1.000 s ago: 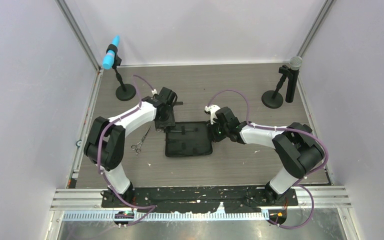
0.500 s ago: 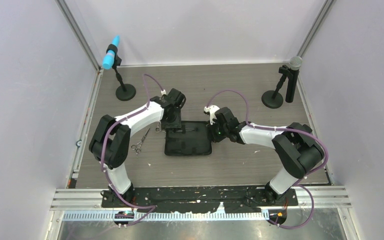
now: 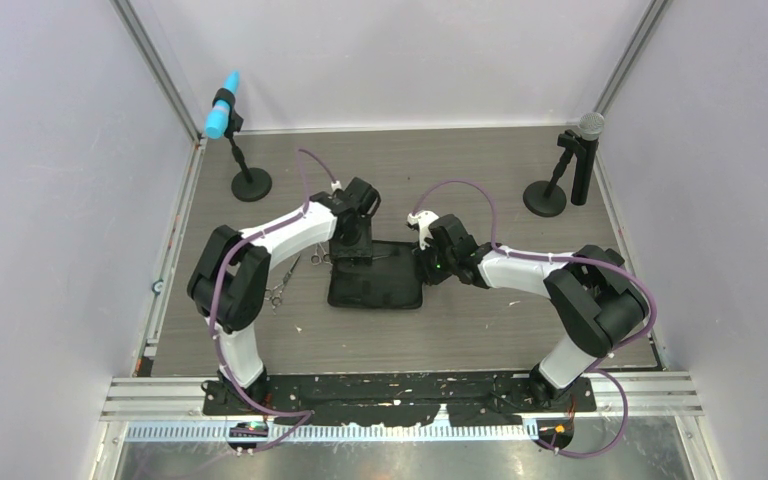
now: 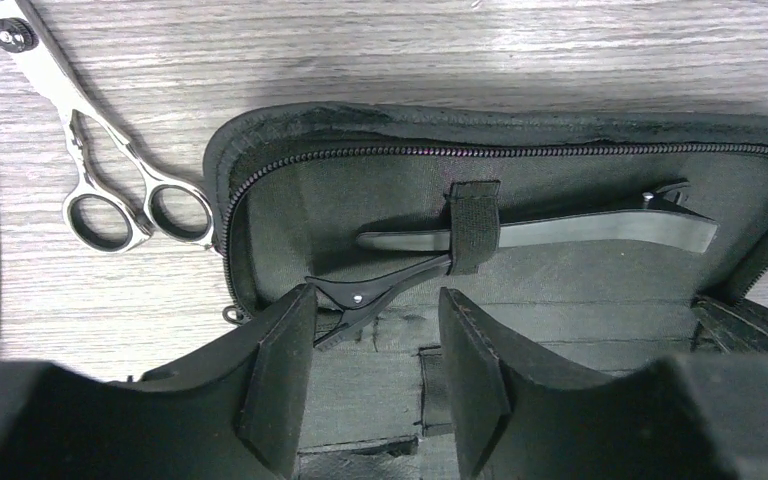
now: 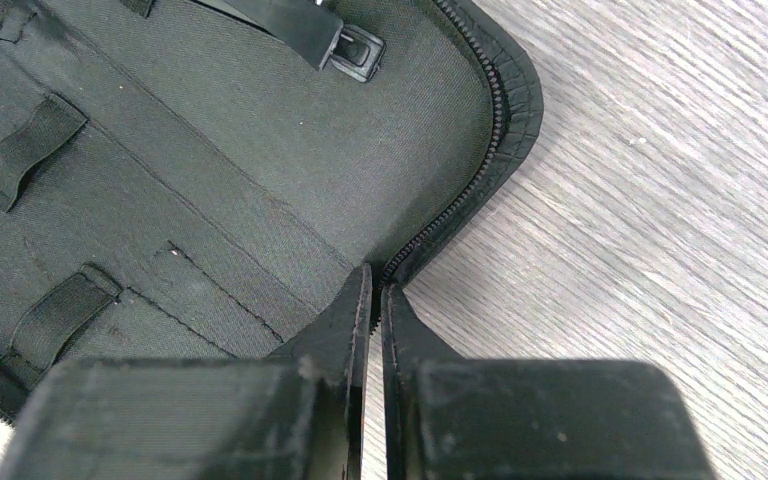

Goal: Sort the hair-cutting tools
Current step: Place the haircut tool in the hairdressing tool bag.

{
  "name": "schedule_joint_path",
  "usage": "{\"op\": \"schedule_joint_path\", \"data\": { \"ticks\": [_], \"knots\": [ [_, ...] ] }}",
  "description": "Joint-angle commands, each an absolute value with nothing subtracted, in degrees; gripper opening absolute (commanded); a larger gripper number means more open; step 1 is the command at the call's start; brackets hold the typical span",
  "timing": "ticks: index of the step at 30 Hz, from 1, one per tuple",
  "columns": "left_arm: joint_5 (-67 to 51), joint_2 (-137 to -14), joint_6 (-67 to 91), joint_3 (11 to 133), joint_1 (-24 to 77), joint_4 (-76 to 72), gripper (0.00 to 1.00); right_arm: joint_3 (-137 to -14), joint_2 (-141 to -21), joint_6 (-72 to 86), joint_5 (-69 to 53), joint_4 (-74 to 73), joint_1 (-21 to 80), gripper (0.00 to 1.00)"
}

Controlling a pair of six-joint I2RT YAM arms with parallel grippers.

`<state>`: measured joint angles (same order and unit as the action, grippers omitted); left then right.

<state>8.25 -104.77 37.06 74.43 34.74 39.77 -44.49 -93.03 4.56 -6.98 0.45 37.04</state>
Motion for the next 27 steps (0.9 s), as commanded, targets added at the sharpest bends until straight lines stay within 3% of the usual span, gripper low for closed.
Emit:
{"op": "schedule_joint_path", "data": {
  "ticks": [1, 6, 11, 18, 27],
  "knots": [
    [6.51, -104.22, 38.06, 77.32, 35.38, 39.36, 0.52, -46.34, -93.17, 3.99, -7.72, 1.26, 37.97, 0.05],
    [9.93, -100.17, 36.64, 77.98, 35.05, 42.52, 0.64, -46.29, -92.87, 4.10, -7.29, 1.02, 37.97, 0.08],
    [12.28, -93.13, 36.65, 74.75, 33.23, 43.71, 0.66, -46.21, -92.45, 4.34, -6.44, 0.80, 37.95, 0.11],
    [12.93, -90.39, 35.59, 68.86, 29.91, 42.59, 0.63, -45.96, -92.20, 4.95, -6.19, 0.94, 37.97, 0.12],
    [11.76, -99.71, 33.79, 72.57, 27.80, 41.01, 0.54, -45.82, -92.87, 5.39, -5.80, 1.25, 37.96, 0.11]
  ]
}}
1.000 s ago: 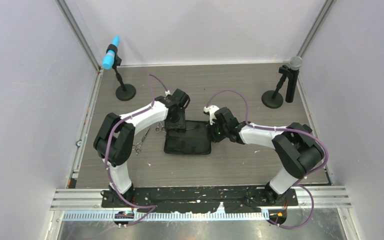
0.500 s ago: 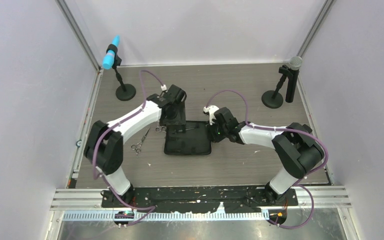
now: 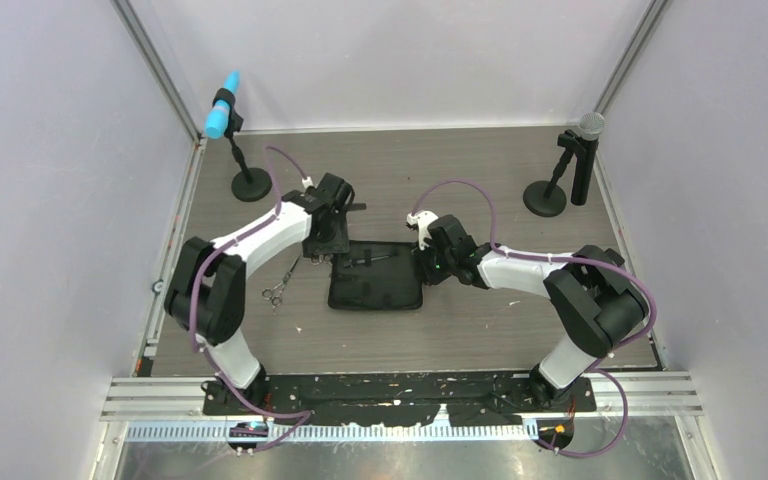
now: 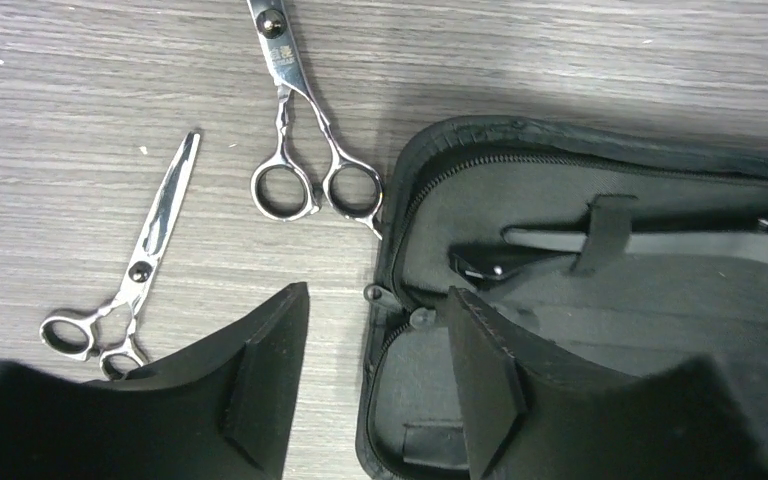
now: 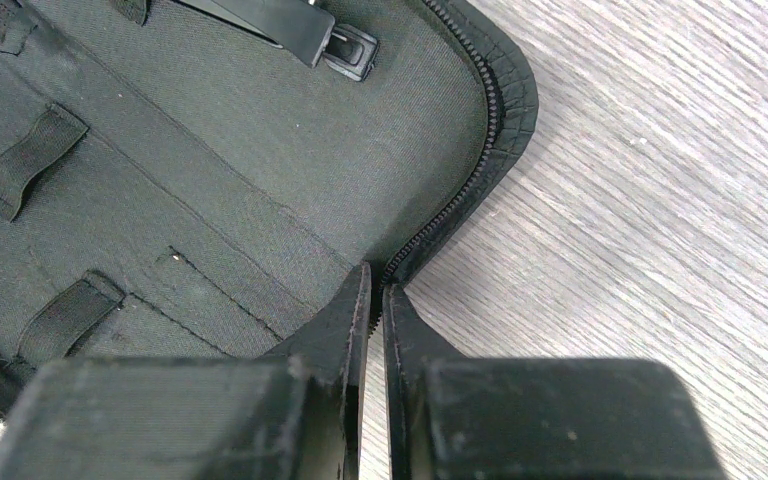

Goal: Sort the hair-cutting tools
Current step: Place the haircut tool in the hairdressing tool bag.

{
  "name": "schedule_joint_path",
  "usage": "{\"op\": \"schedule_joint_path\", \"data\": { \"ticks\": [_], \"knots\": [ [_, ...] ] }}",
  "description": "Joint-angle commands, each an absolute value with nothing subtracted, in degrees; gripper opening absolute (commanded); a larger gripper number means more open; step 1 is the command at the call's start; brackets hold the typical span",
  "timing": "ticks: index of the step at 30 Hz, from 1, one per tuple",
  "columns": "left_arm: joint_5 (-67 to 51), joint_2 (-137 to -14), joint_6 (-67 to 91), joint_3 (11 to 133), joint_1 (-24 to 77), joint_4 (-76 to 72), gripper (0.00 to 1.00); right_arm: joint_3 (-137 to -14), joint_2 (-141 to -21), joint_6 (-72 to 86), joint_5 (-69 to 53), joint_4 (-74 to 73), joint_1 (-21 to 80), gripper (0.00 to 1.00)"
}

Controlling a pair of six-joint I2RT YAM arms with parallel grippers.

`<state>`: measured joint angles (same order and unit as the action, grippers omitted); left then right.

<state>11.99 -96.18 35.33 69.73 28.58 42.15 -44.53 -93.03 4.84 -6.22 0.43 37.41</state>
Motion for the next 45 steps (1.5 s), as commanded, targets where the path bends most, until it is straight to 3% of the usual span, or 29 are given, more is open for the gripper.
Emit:
{"op": "schedule_joint_path", "data": {
  "ticks": [1, 5, 11, 16, 20, 24, 28, 35, 42, 45],
  "knots": [
    [11.08, -100.68, 33.68, 73.00, 27.78, 40.92, 0.53, -45.81, -92.93, 5.46, -5.89, 1.28, 37.97, 0.11],
    [8.23, -103.73, 33.58, 74.06, 27.77, 40.33, 0.46, -45.78, -93.14, 5.63, -5.59, 1.50, 37.97, 0.11],
    [1.12, -103.76, 34.56, 71.53, 27.90, 38.58, 0.26, -45.85, -92.64, 6.29, -3.16, 0.58, 37.97, 0.11],
    [-4.07, -100.25, 36.20, 66.31, 29.50, 35.31, 0.23, -47.24, -89.31, 7.71, 3.33, -3.75, 37.86, 0.12],
    [-6.43, -96.94, 39.44, 60.99, 32.50, 30.51, 0.23, -46.66, -84.48, 10.73, 7.36, -6.65, 37.87, 0.20],
    [-8.46, -94.71, 42.76, 57.39, 35.18, 26.95, 0.28, -43.96, -76.10, 14.29, 10.79, -9.51, 37.88, 0.41],
    [-7.10, -87.72, 44.89, 51.16, 35.22, 24.57, 0.38, -42.37, -66.11, 17.76, 12.03, -15.00, 38.01, 0.53],
    [-0.98, -74.27, 43.13, 46.35, 35.24, 28.77, 0.56, -37.26, -54.42, 29.09, 7.03, -18.56, 40.99, 0.58],
    [14.59, -57.53, 38.14, 45.83, 35.16, 39.53, 0.72, -34.95, -59.74, 37.62, 3.22, -13.75, 48.63, 0.58],
    [20.64, -49.93, 36.15, 46.00, 34.94, 44.09, 0.85, -31.51, -61.23, 40.06, 3.03, -11.61, 48.90, 0.57]
  ]
}}
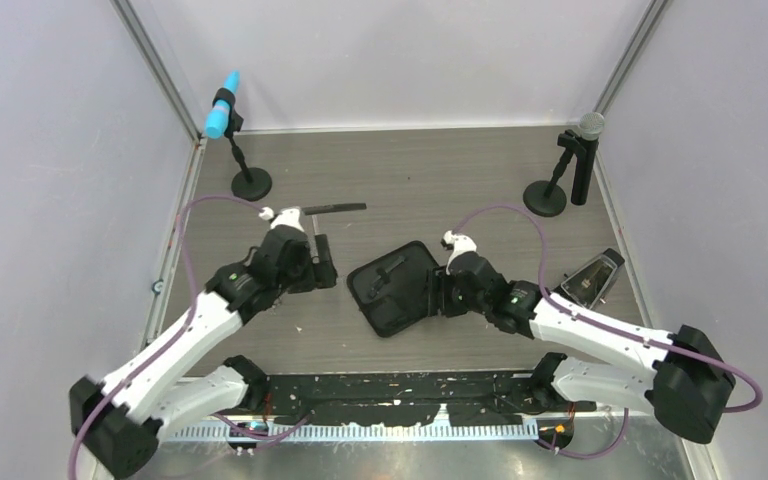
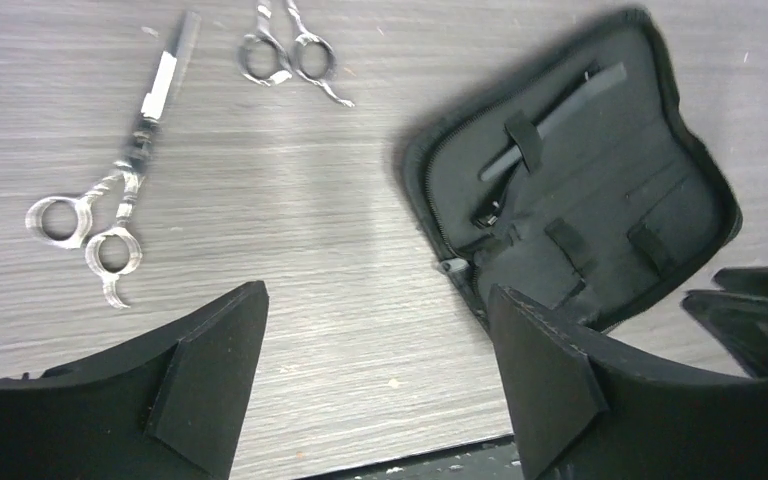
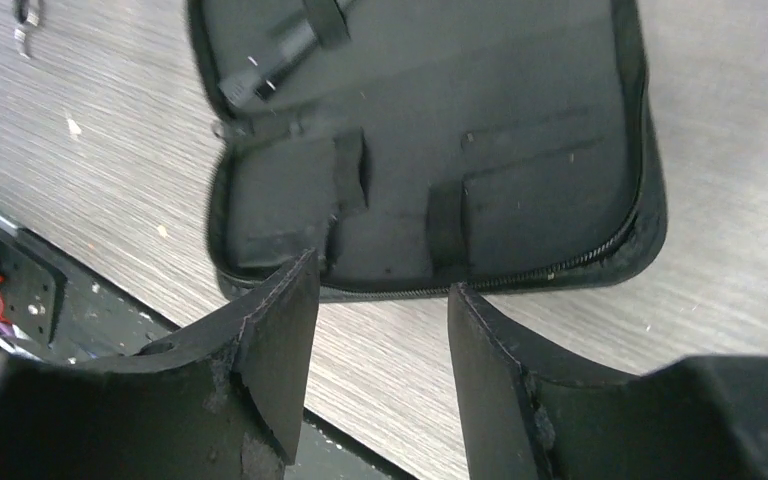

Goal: Sort the hair-cutting tools
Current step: Place the haircut tool in the hairdressing tool bag, then adjust the scissors at the center of the board.

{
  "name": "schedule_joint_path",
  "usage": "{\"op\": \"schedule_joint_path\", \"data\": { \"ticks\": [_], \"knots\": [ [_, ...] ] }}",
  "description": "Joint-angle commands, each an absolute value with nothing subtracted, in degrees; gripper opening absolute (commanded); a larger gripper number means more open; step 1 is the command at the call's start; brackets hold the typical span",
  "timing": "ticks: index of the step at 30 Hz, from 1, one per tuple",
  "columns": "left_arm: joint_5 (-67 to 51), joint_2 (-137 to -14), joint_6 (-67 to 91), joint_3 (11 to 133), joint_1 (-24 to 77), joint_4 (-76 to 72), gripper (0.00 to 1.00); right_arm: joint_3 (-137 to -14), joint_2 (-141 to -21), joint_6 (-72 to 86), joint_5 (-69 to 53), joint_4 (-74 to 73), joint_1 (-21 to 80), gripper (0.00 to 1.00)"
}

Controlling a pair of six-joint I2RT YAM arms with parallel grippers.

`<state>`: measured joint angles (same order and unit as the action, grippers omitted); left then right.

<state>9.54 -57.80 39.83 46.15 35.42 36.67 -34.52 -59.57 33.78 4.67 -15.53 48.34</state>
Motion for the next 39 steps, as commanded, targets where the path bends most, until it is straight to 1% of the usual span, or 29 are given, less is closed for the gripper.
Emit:
{"op": "schedule_joint_path", "data": {
  "ticks": [1, 3, 5, 6, 7, 8, 9, 11, 13, 16, 18, 20, 22, 23, 24, 26, 28, 30, 32, 39],
  "knots": [
    [21.97, -47.93, 35.37, 46.21, 34.88, 45.42, 0.91, -31.14, -61.69, 40.56, 4.30, -11.87, 48.83, 0.57],
    [23.86, -44.68, 34.17, 46.55, 34.68, 47.96, 0.97, -30.78, -62.63, 40.41, 6.55, -13.02, 48.51, 0.53],
    [24.21, -42.55, 33.05, 46.64, 34.39, 49.25, 0.99, -31.10, -64.06, 39.33, 7.82, -14.20, 47.46, 0.46],
    [24.15, -41.94, 32.65, 46.67, 34.30, 49.89, 0.99, -31.20, -64.64, 38.35, 8.26, -14.48, 47.02, 0.39],
    [24.17, -41.57, 32.51, 46.81, 34.07, 50.53, 1.00, -31.33, -65.82, 37.85, 8.35, -14.80, 45.79, 0.35],
    [23.92, -41.49, 32.44, 46.96, 33.78, 51.47, 1.00, -31.40, -67.04, 36.84, 8.26, -14.91, 45.04, 0.28],
    [23.47, -41.63, 32.35, 47.13, 33.34, 52.14, 1.00, -31.67, -67.58, 36.22, 8.09, -14.92, 43.30, 0.23],
    [21.85, -42.24, 31.96, 47.20, 31.72, 52.65, 1.00, -32.20, -68.89, 34.44, 7.46, -15.01, 40.68, 0.19],
    [19.55, -43.44, 31.03, 47.11, 29.10, 52.36, 1.00, -33.07, -69.73, 32.41, 7.56, -15.03, 38.51, 0.18],
    [15.51, -46.94, 28.47, 47.80, 24.33, 51.88, 1.00, -34.92, -71.91, 28.65, 7.79, -15.18, 35.32, 0.17],
    [14.87, -50.46, 27.13, 49.03, 22.01, 52.01, 0.99, -37.03, -73.38, 26.66, 6.52, -15.62, 34.20, 0.17],
    [14.49, -55.05, 26.05, 50.48, 20.03, 52.41, 0.98, -39.84, -74.12, 24.79, 5.25, -16.77, 34.04, 0.19],
    [14.19, -59.04, 25.02, 51.66, 18.66, 52.49, 0.96, -43.37, -74.03, 23.28, 4.38, -18.38, 33.94, 0.24],
    [13.96, -60.93, 24.52, 52.25, 17.97, 52.41, 0.95, -44.01, -73.42, 22.34, 3.75, -19.34, 33.98, 0.30],
    [13.48, -62.87, 23.99, 52.67, 17.07, 52.12, 0.94, -44.93, -73.01, 21.94, 3.42, -19.69, 33.98, 0.34],
    [11.08, -66.51, 22.92, 53.83, 14.86, 51.68, 0.90, -45.47, -71.34, 21.06, 2.55, -20.40, 33.98, 0.47],
    [7.87, -70.34, 22.05, 55.35, 12.63, 51.45, 0.87, -45.17, -69.24, 20.52, 1.69, -20.68, 33.99, 0.52],
    [5.28, -74.76, 21.72, 57.17, 10.65, 51.44, 0.83, -44.08, -66.72, 20.26, 1.16, -20.69, 34.01, 0.55],
    [2.22, -79.34, 21.27, 59.92, 9.44, 51.79, 0.76, -42.67, -64.22, 20.05, 0.87, -20.36, 34.04, 0.56],
    [1.67, -92.52, 20.25, 66.44, 9.26, 52.73, 0.74, -37.74, -55.80, 18.86, 1.38, -19.93, 33.93, 0.59]
  ]
}}
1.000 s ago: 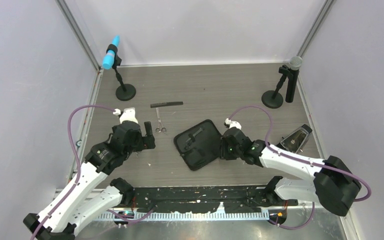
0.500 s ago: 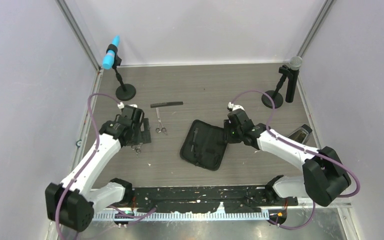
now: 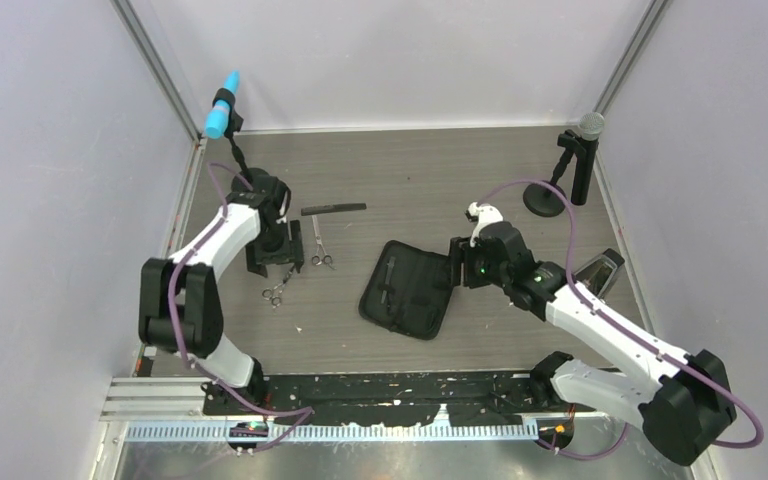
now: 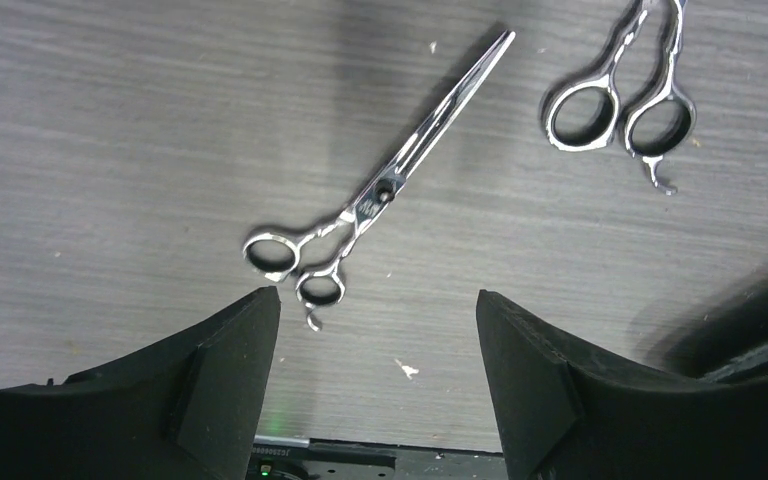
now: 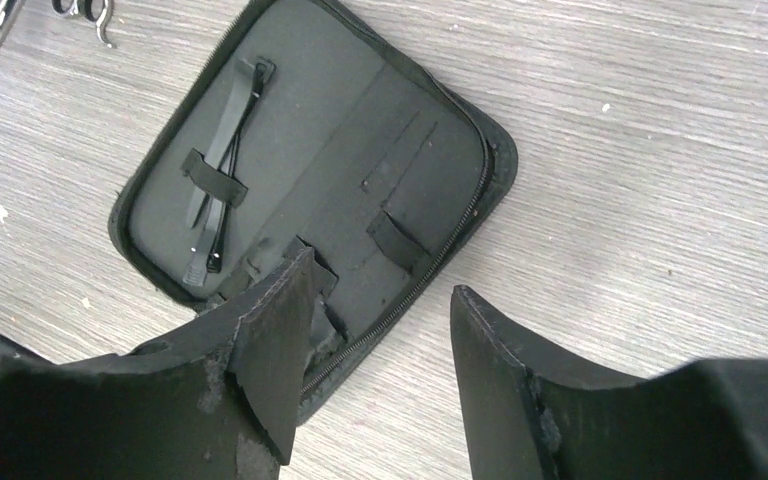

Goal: Sort the hair-cutting tools
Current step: Adjust the scissors at the center of the board.

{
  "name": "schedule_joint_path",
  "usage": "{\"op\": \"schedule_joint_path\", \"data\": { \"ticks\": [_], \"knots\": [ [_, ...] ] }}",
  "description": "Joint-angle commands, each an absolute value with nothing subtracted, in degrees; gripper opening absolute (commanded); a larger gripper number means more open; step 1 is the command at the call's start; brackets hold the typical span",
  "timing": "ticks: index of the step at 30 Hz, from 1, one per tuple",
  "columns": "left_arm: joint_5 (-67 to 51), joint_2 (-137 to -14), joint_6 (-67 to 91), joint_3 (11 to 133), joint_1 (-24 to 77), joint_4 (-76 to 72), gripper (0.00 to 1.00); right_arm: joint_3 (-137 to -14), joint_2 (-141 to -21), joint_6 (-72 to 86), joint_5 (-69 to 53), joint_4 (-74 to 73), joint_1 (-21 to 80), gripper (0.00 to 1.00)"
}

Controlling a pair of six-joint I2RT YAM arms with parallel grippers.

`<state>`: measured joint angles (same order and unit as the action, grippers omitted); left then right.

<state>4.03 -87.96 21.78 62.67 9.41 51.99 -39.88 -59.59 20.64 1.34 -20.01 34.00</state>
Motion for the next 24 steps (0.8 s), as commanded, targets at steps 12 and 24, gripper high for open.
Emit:
{"op": "schedule_joint_path", "data": {
  "ticks": [12, 24],
  "knots": [
    [-2.26, -100.84, 23.50, 69.85, 9.34, 50.97, 0.73, -34.24, -50.17, 18.46, 4.00, -20.46, 33.75, 0.63],
    [-13.71, -102.51, 30.16, 64.23, 9.32, 42.03, 0.70, -34.03, -46.81, 19.24, 4.59, -23.78, 33.69, 0.64]
  ]
}}
